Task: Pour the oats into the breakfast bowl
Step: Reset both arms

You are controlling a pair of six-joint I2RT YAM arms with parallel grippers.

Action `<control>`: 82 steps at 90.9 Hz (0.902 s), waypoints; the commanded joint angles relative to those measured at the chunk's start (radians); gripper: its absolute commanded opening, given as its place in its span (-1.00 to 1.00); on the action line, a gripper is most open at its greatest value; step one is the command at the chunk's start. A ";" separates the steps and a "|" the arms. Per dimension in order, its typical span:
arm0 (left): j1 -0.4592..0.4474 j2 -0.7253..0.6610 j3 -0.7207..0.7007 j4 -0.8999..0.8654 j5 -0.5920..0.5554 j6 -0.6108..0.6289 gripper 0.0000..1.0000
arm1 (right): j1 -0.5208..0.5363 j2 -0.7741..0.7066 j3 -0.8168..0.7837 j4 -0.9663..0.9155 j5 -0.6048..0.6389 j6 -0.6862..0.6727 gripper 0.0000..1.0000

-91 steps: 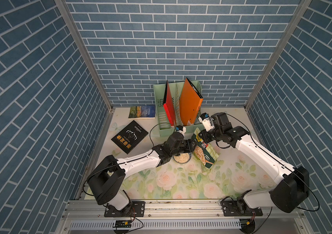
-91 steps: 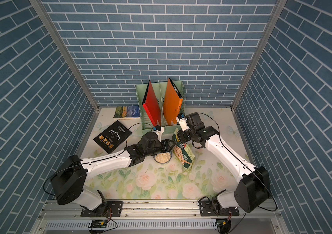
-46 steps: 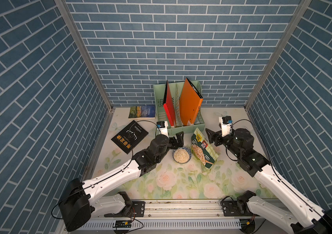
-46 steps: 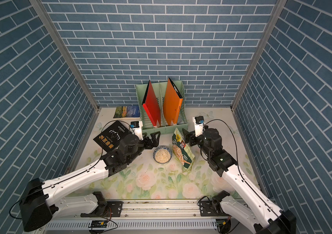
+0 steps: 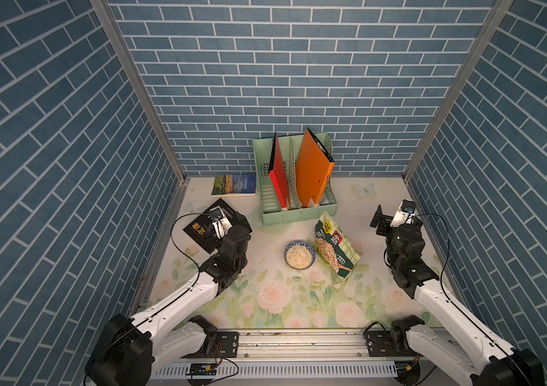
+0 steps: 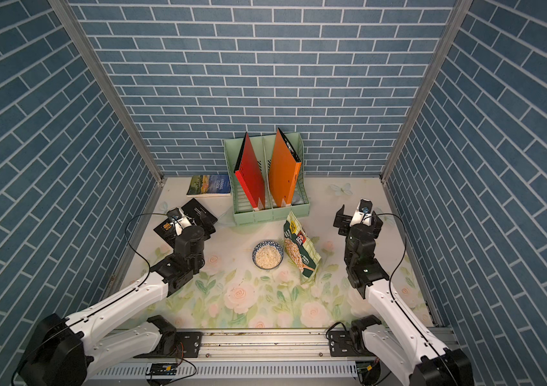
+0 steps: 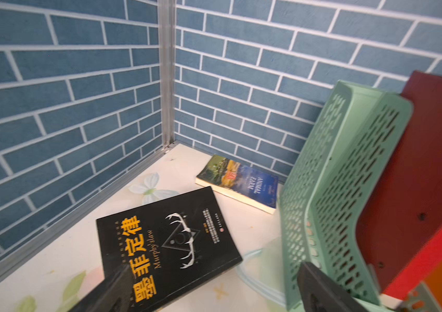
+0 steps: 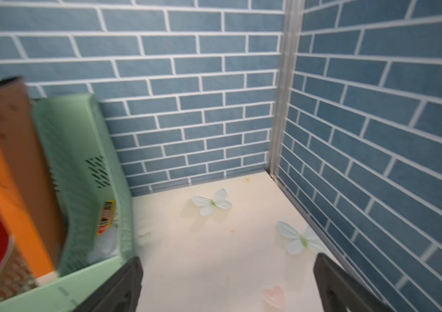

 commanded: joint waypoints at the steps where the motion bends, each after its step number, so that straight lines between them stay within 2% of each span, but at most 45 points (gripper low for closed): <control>1: 0.076 0.052 -0.026 0.088 -0.066 0.043 1.00 | -0.098 0.067 -0.060 0.181 -0.057 0.030 0.98; 11: 0.134 0.106 -0.068 0.125 -0.079 0.079 1.00 | -0.125 0.171 -0.166 0.415 -0.046 -0.087 0.99; 16: 0.150 0.125 -0.082 0.151 -0.087 0.101 1.00 | -0.129 0.219 -0.210 0.501 -0.033 -0.100 0.99; 26: 0.183 0.153 -0.070 0.164 -0.026 0.132 1.00 | -0.142 0.309 -0.240 0.556 -0.082 -0.105 0.99; 47: 0.206 0.151 -0.111 0.237 -0.040 0.250 1.00 | -0.147 0.415 -0.286 0.708 -0.134 -0.133 0.99; 51: 0.213 0.136 -0.137 0.253 -0.014 0.269 1.00 | -0.148 0.429 -0.293 0.748 -0.150 -0.144 0.99; 61: 0.229 0.137 -0.256 0.477 0.099 0.341 1.00 | -0.159 0.529 -0.333 0.935 -0.214 -0.150 0.99; 68: 0.255 0.184 -0.330 0.689 0.164 0.357 1.00 | -0.160 0.548 -0.318 0.914 -0.308 -0.184 0.99; 76: 0.274 0.228 -0.305 0.726 0.212 0.391 1.00 | -0.160 0.586 -0.341 0.993 -0.344 -0.199 0.99; 82: 0.284 0.279 -0.326 0.871 0.234 0.429 1.00 | -0.164 0.591 -0.351 1.019 -0.343 -0.193 0.99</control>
